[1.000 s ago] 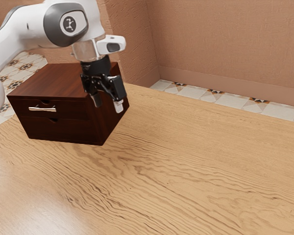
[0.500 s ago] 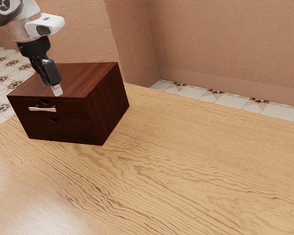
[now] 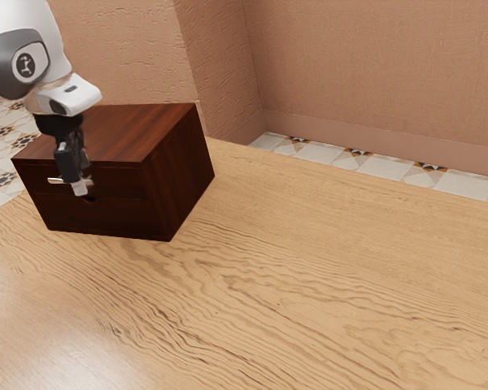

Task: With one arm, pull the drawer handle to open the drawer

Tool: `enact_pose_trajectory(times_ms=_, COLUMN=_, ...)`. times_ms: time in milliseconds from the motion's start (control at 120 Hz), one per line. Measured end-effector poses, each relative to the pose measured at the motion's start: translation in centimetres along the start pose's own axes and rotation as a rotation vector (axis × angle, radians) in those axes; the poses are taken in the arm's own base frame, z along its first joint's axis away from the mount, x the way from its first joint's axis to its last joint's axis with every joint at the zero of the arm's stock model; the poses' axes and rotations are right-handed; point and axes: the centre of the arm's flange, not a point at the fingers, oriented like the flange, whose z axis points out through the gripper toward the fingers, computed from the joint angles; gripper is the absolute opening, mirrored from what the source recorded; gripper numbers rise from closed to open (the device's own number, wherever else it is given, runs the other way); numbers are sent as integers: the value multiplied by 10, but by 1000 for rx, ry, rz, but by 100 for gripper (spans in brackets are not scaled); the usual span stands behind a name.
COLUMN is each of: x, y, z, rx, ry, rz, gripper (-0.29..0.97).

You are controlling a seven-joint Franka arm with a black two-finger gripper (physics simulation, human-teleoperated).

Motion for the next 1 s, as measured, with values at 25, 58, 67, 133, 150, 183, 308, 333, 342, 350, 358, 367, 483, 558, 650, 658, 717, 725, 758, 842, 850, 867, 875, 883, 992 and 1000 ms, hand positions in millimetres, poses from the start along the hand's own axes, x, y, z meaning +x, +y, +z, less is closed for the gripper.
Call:
enact_pose_trajectory(times_ms=25, x=-3, y=-2, z=1, rx=2, ry=3, rz=17, gripper=68)
enact_pose_trajectory(times_ms=58, x=-9, y=-5, z=3, rx=6, ry=6, rz=36, gripper=68)
enact_pose_trajectory(times_ms=67, x=-11, y=-6, z=3, rx=7, ry=7, rz=40, gripper=68)
enact_pose_trajectory(times_ms=133, x=-22, y=-12, z=7, rx=12, ry=13, rz=75, gripper=68)
enact_pose_trajectory(times_ms=150, x=-25, y=-14, z=8, rx=13, ry=14, rz=83, gripper=68)
enact_pose_trajectory(times_ms=183, x=-30, y=-17, z=10, rx=16, ry=17, rz=100, gripper=68)
enact_pose_trajectory(times_ms=308, x=-51, y=-27, z=12, rx=28, ry=34, rz=154, gripper=68)
enact_pose_trajectory(times_ms=333, x=-54, y=-28, z=12, rx=31, ry=36, rz=166, gripper=68)
enact_pose_trajectory(times_ms=342, x=-55, y=-29, z=12, rx=31, ry=37, rz=170, gripper=68)
enact_pose_trajectory(times_ms=350, x=-56, y=-29, z=12, rx=32, ry=37, rz=174, gripper=68)
enact_pose_trajectory(times_ms=358, x=-57, y=-30, z=12, rx=33, ry=38, rz=178, gripper=68)
enact_pose_trajectory(times_ms=367, x=-58, y=-30, z=12, rx=34, ry=39, rz=183, gripper=68)
enact_pose_trajectory(times_ms=483, x=-63, y=-32, z=11, rx=43, ry=42, rz=247, gripper=68)
enact_pose_trajectory(times_ms=558, x=-70, y=-35, z=11, rx=47, ry=40, rz=277, gripper=68)
enact_pose_trajectory(times_ms=650, x=-84, y=-38, z=13, rx=46, ry=37, rz=302, gripper=68)
enact_pose_trajectory(times_ms=658, x=-86, y=-39, z=13, rx=46, ry=37, rz=305, gripper=68)
enact_pose_trajectory(times_ms=717, x=-91, y=-40, z=14, rx=45, ry=37, rz=326, gripper=68)
enact_pose_trajectory(times_ms=725, x=-92, y=-40, z=14, rx=45, ry=37, rz=329, gripper=68)
enact_pose_trajectory(times_ms=758, x=-94, y=-41, z=15, rx=45, ry=37, rz=342, gripper=68)
enact_pose_trajectory(times_ms=842, x=-99, y=-43, z=16, rx=44, ry=36, rz=372, gripper=68)
enact_pose_trajectory(times_ms=850, x=-100, y=-43, z=16, rx=44, ry=36, rz=374, gripper=68)
enact_pose_trajectory(times_ms=867, x=-101, y=-44, z=17, rx=44, ry=36, rz=379, gripper=68)
enact_pose_trajectory(times_ms=875, x=-102, y=-44, z=17, rx=44, ry=36, rz=381, gripper=68)
enact_pose_trajectory(times_ms=883, x=-103, y=-44, z=17, rx=44, ry=36, rz=383, gripper=68)
enact_pose_trajectory(times_ms=992, x=-115, y=-47, z=18, rx=44, ry=35, rz=403, gripper=68)
enact_pose_trajectory(times_ms=1000, x=-116, y=-47, z=18, rx=44, ry=34, rz=405, gripper=68)
